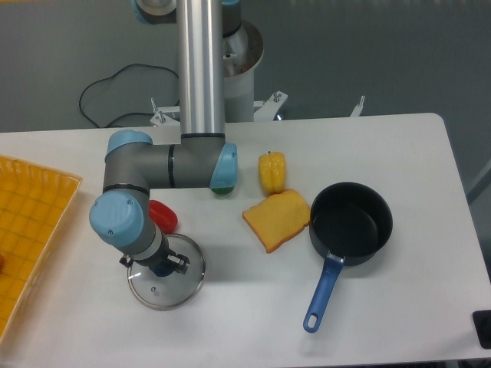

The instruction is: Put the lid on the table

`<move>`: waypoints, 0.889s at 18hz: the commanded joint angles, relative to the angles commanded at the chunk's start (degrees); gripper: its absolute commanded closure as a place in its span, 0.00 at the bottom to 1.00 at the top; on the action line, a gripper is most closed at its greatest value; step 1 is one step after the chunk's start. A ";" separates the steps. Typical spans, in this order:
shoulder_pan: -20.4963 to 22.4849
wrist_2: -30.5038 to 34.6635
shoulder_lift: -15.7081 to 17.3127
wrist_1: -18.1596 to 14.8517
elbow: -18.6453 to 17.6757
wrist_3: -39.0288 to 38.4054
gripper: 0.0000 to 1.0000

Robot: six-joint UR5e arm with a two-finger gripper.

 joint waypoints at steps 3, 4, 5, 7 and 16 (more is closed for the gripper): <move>0.09 -0.09 0.00 0.00 0.00 0.00 0.00; 0.09 -0.17 0.00 0.00 0.00 0.00 0.00; 0.26 -0.18 0.26 0.00 0.17 -0.09 0.00; 0.26 0.61 1.40 0.00 0.35 0.09 0.00; 0.53 3.25 6.33 -1.49 1.05 17.47 0.00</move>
